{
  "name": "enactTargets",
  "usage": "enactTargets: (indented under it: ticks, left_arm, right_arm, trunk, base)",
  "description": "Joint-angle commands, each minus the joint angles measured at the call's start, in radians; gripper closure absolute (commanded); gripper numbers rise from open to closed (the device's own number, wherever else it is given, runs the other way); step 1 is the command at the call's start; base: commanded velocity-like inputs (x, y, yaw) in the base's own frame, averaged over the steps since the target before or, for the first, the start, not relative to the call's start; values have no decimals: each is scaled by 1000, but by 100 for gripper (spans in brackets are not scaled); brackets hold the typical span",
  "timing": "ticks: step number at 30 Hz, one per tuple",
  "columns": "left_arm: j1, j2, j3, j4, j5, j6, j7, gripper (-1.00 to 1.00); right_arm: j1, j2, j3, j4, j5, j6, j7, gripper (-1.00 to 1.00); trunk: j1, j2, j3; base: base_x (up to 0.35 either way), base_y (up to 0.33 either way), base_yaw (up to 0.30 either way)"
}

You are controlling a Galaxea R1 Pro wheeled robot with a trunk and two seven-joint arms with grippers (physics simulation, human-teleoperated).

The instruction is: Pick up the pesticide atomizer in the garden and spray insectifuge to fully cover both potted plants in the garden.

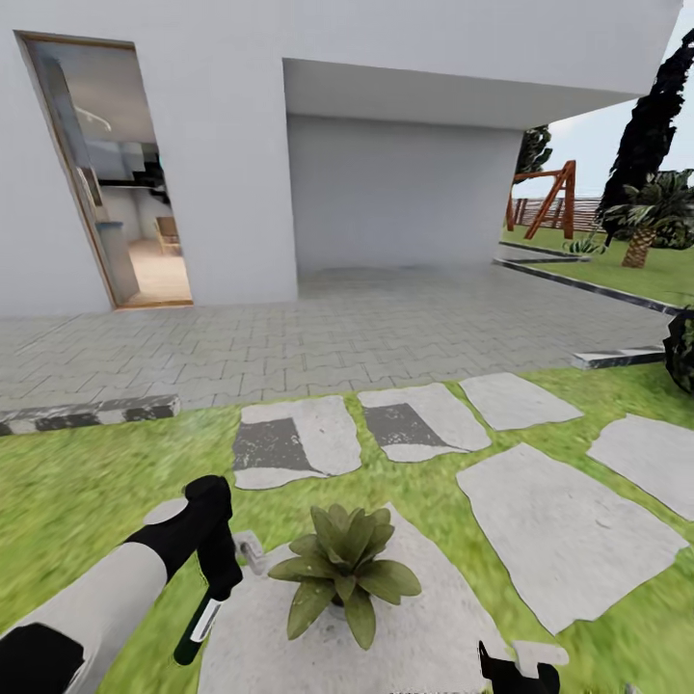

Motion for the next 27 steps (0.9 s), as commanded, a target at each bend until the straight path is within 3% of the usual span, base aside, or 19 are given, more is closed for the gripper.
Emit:
enactTargets:
  ticks: [1, 16, 21, 27]
  left_arm:
    - [0, 0, -4, -2, -5, 10, -8, 100]
    - [-3, -13, -4, -4, -4, 12, -10, 100]
    - [2, -10, -38, -2, -5, 12, -8, 100]
    - [19, -2, -42, -1, -3, 10, -4, 100]
  right_arm:
    - [-1, 0, 1, 1, -9, -4, 3, -100]
    - [0, -1, 1, 1, -8, -4, 4, -100]
    - [-1, -1, 1, 1, -9, -4, 3, -100]
    - [0, -1, 1, 1, -9, -4, 3, -100]
  trunk:
    - [0, 0, -1]
    - [0, 0, -1]
    - [0, 0, -1]
    - [0, 0, -4]
  base:
    - [0, 0, -285]
    - [123, 117, -37]
    - [7, 7, 0]
    - [0, 0, -59]
